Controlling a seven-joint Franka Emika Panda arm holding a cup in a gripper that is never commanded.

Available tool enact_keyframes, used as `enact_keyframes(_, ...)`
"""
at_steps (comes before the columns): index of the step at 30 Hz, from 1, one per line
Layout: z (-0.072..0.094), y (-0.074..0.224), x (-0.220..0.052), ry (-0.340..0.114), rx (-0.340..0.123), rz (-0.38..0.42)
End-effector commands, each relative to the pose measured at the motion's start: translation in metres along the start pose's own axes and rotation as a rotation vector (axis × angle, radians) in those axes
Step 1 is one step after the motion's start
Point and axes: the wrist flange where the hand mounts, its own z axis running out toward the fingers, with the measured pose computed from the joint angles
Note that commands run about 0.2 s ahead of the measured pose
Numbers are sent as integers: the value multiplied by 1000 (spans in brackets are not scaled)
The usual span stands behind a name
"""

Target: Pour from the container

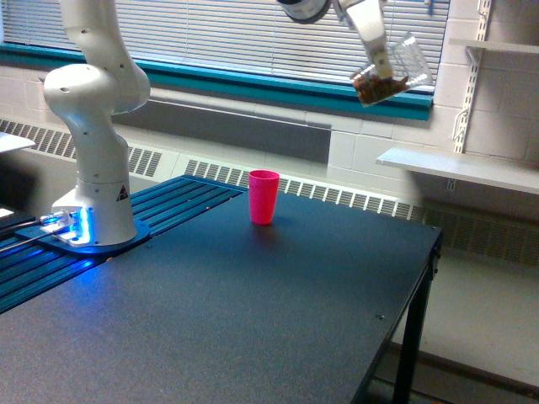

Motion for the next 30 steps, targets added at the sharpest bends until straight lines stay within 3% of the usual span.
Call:
enact_keyframes(1,-11,2,-30,-5,-33,-7)
enact_keyframes(13,-24,-7,-99,-30,-84,-89)
enact_keyframes(30,-40,-13,-176,-51,-132,-148)
